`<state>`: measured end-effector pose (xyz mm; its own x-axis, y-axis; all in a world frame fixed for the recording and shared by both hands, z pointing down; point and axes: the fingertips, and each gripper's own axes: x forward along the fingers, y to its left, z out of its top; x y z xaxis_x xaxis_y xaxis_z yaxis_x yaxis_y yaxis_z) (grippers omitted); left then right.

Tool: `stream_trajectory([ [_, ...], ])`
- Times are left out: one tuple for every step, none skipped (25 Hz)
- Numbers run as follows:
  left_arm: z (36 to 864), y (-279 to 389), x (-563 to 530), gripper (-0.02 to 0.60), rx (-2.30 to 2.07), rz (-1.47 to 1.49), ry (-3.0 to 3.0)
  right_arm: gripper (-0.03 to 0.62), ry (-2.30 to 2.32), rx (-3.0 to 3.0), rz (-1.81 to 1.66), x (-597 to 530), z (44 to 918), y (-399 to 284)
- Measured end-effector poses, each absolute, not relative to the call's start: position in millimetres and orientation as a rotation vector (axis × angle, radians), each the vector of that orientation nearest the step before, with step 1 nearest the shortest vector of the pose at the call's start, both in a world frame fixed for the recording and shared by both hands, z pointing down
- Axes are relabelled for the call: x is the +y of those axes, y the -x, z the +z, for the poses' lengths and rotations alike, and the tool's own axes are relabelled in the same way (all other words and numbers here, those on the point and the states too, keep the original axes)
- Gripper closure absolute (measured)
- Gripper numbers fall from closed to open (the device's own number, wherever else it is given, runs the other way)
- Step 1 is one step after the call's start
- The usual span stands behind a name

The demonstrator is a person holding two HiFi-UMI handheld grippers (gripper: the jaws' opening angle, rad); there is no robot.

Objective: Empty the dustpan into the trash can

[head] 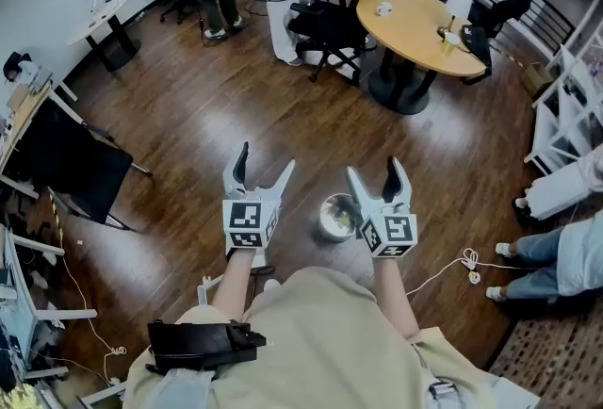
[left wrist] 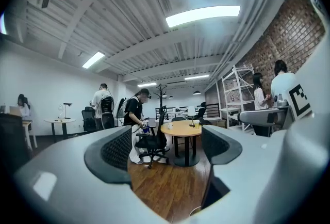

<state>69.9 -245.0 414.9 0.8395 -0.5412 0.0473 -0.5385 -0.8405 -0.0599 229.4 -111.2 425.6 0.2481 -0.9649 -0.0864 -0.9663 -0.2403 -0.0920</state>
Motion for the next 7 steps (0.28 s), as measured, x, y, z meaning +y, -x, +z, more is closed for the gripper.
stream_trajectory([
  [414.1,-73.3,-243.8,0.167,0.863,-0.094,2.971,0.191,2.383,1.849,0.024,-110.8,424.7,-232.0],
  [413.9,-76.8,-242.2,0.17,0.855,-0.094,2.972,0.191,2.384,1.848,0.026,-110.2,424.2,-234.5],
  [414.1,-80.4,-240.1,0.175,0.847,-0.098,2.971,0.191,2.386,1.848,0.025,-109.1,424.3,-236.8],
  [414.6,-84.0,-237.3,0.2,0.84,-0.103,2.968,0.191,2.387,1.849,0.021,-107.5,424.8,-239.1],
  [415.4,-87.4,-234.1,0.221,0.834,-0.109,2.965,0.192,2.388,1.85,0.014,-105.4,425.7,-241.1],
  [416.4,-90.5,-230.7,0.221,0.829,-0.115,2.961,0.191,2.389,1.851,0.006,-103.3,426.9,-243.0],
  [417.5,-93.6,-227.3,0.222,0.825,-0.122,2.957,0.191,2.389,1.853,-0.002,-101.0,428.2,-244.7],
])
